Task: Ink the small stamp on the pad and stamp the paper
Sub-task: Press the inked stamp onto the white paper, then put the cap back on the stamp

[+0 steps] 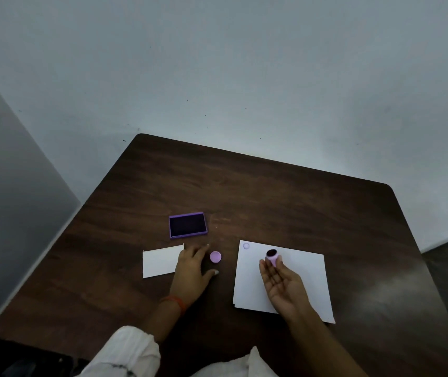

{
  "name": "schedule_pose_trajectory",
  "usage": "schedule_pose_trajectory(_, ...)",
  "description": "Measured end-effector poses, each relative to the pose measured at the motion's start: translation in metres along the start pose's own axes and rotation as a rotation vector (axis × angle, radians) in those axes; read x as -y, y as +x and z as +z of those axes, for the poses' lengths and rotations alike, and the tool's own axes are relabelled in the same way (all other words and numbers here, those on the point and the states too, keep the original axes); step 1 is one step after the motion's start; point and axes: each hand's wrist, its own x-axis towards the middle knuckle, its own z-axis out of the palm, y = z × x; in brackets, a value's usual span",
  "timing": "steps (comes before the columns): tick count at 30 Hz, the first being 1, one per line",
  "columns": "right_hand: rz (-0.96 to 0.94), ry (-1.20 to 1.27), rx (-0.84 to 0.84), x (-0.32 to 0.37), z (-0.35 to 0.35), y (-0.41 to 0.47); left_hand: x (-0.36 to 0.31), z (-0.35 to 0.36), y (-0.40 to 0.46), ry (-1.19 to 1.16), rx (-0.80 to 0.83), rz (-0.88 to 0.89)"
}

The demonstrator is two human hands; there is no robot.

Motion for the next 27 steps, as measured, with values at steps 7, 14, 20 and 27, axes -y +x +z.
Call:
schedule_pose_trajectory(7, 0.021, -0.014, -0.02, -0.009, -0.009, 0.002, -0.01, 0.004, 0.007, 0.03, -0.031, 0.002)
schedule_pose_trajectory(14, 0.02, -0.052, -0.025, -0.011, -0.009, 0.004, -0.014, 0.001, 0.009, -0.009, -0.001, 0.001)
schedule_pose_trajectory(20, -0.048, -0.204, 0.03, -0.012, 0.009, 0.002, -0.023, -0.007, 0.0, -0.168, 0.045, -0.038)
schedule_pose_trajectory(27, -0.474, -1.143, -0.046, -0.03, 0.039, -0.003, -0.038, -0.016, -0.015, -0.36, 0.016, -0.044)
